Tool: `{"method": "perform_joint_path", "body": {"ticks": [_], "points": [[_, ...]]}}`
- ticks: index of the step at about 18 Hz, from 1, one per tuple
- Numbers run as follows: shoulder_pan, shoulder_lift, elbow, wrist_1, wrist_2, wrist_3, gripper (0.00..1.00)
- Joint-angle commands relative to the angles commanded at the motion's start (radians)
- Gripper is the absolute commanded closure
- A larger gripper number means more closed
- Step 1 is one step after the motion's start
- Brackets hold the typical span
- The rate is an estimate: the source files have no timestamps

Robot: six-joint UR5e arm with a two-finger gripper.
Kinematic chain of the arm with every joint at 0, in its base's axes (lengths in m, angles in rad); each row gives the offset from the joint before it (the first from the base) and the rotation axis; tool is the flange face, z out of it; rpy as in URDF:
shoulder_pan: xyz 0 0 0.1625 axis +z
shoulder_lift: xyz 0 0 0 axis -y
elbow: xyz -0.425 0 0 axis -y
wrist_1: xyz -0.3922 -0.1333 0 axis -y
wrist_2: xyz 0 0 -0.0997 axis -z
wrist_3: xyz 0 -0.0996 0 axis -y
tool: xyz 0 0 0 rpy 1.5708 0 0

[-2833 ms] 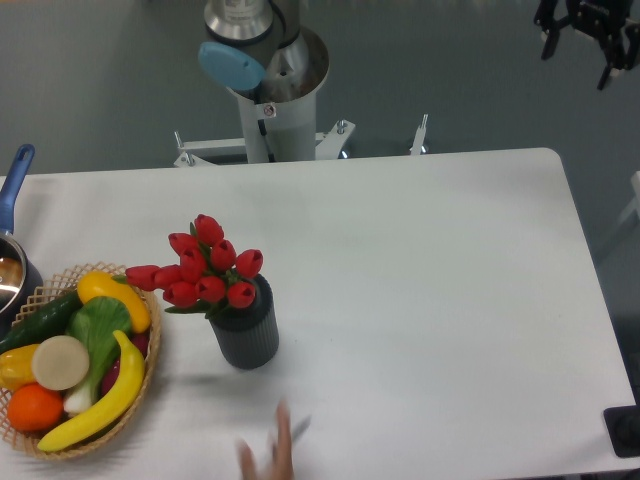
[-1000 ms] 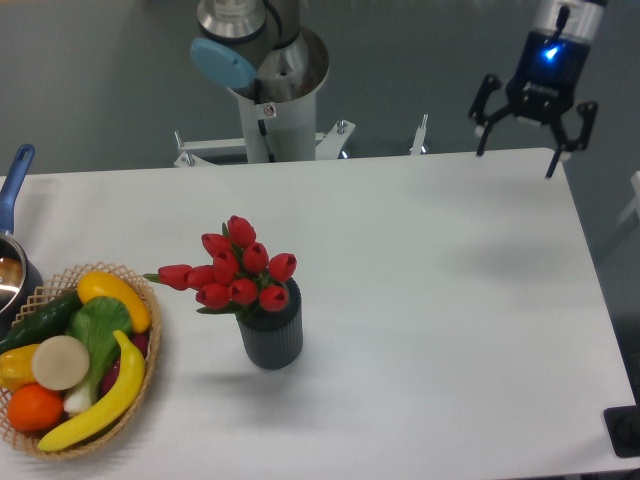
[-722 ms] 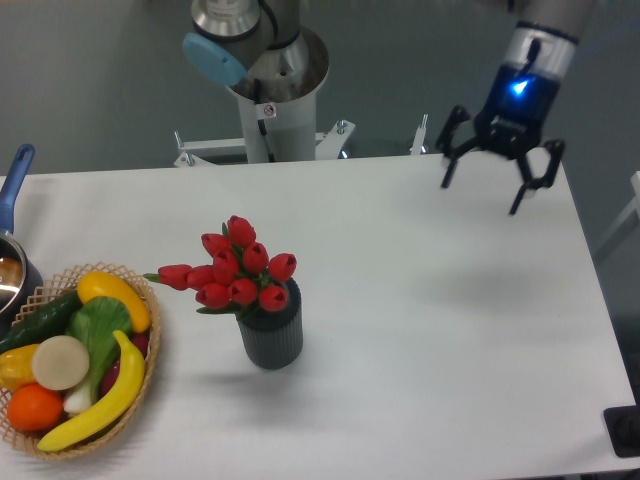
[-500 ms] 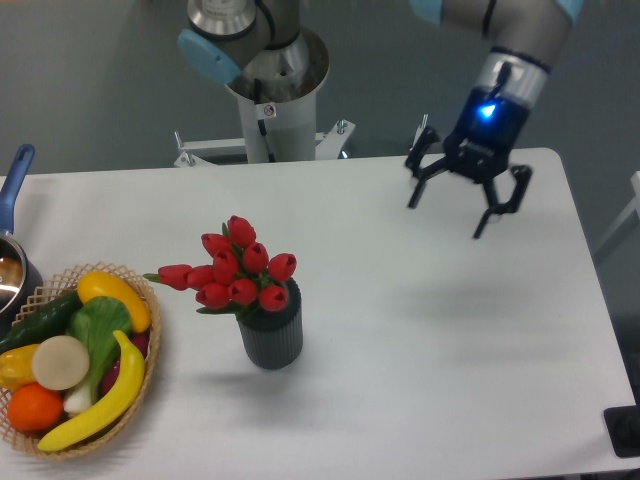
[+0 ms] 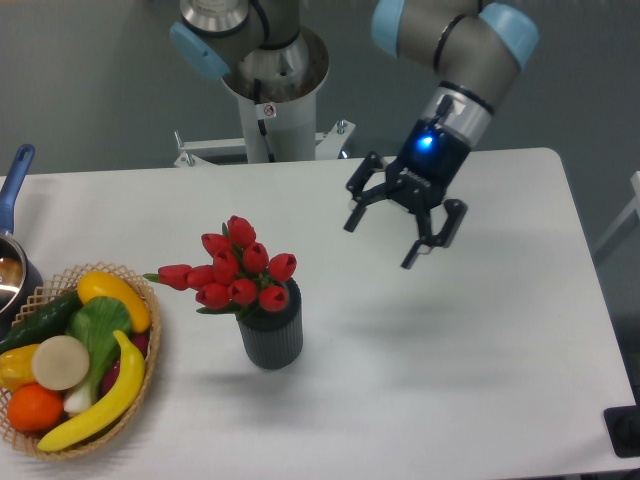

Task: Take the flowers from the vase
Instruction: 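Move the open gripper down toward the red tulip bouquet, then position the gripper around the tulip stems and close it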

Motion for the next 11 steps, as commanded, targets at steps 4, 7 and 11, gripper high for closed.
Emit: {"method": "perform_joint_path", "body": {"ticks": [4,7,11], "points": [[-0.032,-0.003,-0.026,-0.002,0.0,0.018,0.0],[-0.066,-0.015,-0.046,-0.002,-0.002,0.014,0.0],[-0.103,-0.018,-0.07,-0.003,-0.024,0.012,0.0]]}}
